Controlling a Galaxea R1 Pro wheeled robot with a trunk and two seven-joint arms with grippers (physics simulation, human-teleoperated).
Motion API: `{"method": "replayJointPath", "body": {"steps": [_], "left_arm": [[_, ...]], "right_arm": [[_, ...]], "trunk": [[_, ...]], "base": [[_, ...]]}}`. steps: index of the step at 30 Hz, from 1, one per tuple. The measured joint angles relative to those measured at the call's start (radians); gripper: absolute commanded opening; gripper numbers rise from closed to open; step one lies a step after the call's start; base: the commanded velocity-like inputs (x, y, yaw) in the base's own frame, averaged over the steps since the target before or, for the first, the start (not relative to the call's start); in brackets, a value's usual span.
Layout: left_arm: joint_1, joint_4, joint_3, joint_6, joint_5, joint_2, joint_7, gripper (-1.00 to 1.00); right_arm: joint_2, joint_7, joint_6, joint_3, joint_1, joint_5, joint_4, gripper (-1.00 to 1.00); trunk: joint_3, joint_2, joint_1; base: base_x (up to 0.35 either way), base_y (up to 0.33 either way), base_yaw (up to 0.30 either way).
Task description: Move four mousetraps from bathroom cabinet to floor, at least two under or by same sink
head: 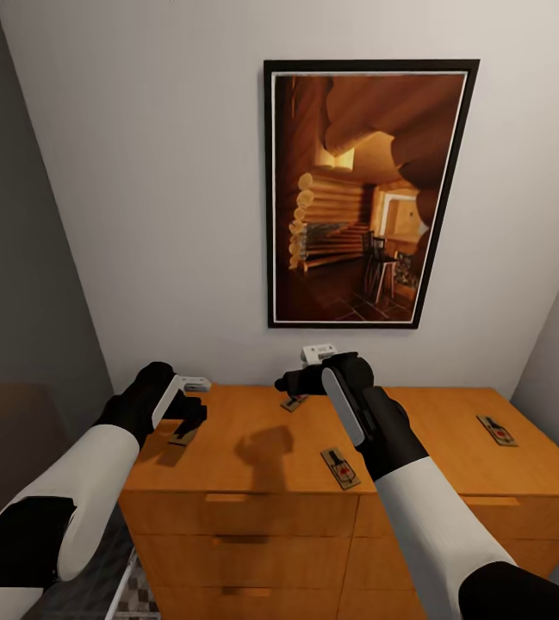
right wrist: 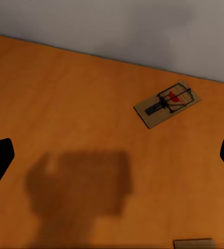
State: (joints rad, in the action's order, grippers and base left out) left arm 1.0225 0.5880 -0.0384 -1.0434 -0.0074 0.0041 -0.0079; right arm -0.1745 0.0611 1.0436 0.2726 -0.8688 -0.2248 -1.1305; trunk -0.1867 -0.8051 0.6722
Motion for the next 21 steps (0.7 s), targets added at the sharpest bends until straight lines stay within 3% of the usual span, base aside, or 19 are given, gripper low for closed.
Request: {"method": "replayJointPath", "body": {"steps": [21], "left_arm": [[0.0,0.01,0.0,0.0,0.0,0.0,0.0,-1.0]], "right_arm": [[0.0,0.0,0.0,-0.001,0.0,0.0,0.011,1.0]], "trunk": [[0.066,0.147,-0.081]], "base": [[0.0,0.0,0.0]]}}
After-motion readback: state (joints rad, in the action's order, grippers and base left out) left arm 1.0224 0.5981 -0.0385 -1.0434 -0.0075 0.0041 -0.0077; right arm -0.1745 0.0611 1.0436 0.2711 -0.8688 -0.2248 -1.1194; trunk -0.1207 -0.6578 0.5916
